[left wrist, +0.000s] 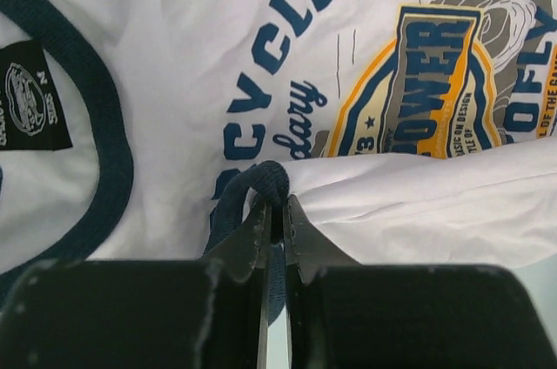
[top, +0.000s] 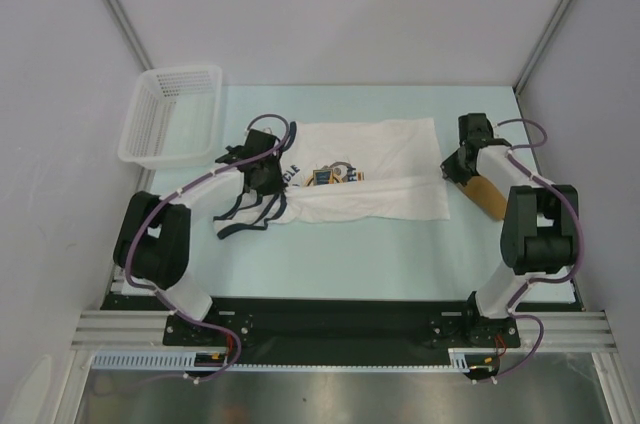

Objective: Fold and stack the tank tops
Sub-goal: Fold the tank top

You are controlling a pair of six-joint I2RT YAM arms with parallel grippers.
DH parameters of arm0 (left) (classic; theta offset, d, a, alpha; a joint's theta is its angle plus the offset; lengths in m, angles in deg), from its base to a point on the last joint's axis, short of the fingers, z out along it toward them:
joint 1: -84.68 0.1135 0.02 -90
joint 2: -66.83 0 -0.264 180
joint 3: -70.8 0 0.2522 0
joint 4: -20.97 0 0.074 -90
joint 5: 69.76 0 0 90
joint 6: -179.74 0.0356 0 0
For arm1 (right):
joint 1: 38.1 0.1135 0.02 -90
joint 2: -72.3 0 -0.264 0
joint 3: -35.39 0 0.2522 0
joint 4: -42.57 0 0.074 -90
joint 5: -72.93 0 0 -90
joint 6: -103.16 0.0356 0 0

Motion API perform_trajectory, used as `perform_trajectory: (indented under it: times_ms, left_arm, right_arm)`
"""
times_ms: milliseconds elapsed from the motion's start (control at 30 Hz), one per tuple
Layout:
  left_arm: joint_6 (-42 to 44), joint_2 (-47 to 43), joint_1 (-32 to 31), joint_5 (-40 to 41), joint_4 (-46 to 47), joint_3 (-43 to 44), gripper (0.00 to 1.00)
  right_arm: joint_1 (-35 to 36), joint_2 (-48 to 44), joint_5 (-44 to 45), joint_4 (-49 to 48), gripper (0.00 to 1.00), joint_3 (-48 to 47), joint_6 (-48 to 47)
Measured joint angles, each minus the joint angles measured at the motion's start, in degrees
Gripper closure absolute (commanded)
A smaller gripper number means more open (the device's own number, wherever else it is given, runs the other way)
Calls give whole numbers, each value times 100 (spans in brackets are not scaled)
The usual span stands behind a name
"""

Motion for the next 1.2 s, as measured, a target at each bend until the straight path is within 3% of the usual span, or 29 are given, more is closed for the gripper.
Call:
perform_trajectory:
  times_ms: [67,133,167,200,300,433,500,567,833,933,1200]
  left_arm:
    - [28,164,11,-2,-2,122,81]
    - [68,271,15,13,0,229,69]
    - [85,302,22,35,-4,278,61]
    - [114,315,28,63,-9,317,38]
    - [173,321,68,214,-9,433,16]
    - [184,234,111,472,-55,472,12]
    - [197,17,116,557,-74,409,12]
    - [225,-404,116,573,-63,203,13]
    - [227,-2068,-26,444,-61,-1051,14]
    - [223,-2380,-35,356,-151,-1506,12]
    - [140,-3501,31,232,-433,-1930,11]
  right_arm:
    - [44,96,85,2,97,-85,37]
    - [48,170,160,0,86,-146,57]
    - [48,225,199,-2,59,-192,74]
    - [48,299,234,-9,51,-251,107]
    - [44,584,367,11,26,-551,48]
    - [44,533,533,24,26,-568,9]
    - [44,275,592,4,38,-345,-33]
    - [44,-195,645,2,43,44,-50]
    - [44,-2061,422,-63,39,1779,-68]
    - [44,-2232,232,-111,34,2251,59]
    - [76,-2299,-203,-492,38,2929,575]
